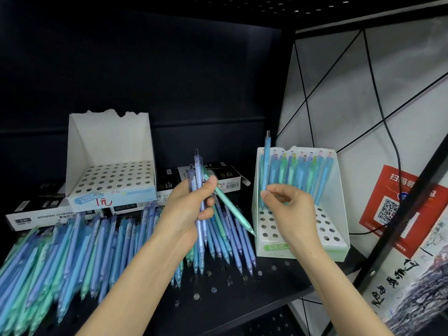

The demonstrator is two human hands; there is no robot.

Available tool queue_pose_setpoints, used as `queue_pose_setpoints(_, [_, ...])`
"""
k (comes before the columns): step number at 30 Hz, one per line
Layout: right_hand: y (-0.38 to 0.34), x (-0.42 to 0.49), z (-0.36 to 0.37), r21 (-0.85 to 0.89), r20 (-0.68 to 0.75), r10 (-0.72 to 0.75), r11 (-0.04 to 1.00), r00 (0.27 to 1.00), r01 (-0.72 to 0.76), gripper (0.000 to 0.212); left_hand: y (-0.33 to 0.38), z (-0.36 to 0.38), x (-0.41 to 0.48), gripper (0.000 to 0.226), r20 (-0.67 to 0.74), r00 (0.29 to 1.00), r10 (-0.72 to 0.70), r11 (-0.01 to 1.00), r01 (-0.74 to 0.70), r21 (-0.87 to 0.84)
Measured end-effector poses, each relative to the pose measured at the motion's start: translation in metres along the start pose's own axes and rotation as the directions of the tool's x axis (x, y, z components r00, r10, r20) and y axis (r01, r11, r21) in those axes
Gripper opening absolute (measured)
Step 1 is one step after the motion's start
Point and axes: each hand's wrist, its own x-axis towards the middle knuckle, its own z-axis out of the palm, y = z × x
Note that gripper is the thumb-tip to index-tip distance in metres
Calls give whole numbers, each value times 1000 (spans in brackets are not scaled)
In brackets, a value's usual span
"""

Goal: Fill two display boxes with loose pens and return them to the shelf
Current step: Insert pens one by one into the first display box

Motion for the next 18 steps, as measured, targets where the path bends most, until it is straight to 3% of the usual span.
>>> queue_pose_setpoints(4, [0, 1, 0, -60, 0, -20, 998, 1000, 20, 7, 0, 0, -1, 9, -3, 1000, -6, 1000, 6, 0])
queue_pose_setpoints(10, [-1, 1, 3, -292, 26, -127, 948, 992, 129, 11, -1, 0, -2, 9, -10, 1000, -16, 1000, 15, -10])
queue_pose_setpoints(18, [-6, -1, 4, -564, 82, -38, 822, 996, 78, 12, -1, 0, -3, 9, -9, 1000, -18, 1000, 18, -4])
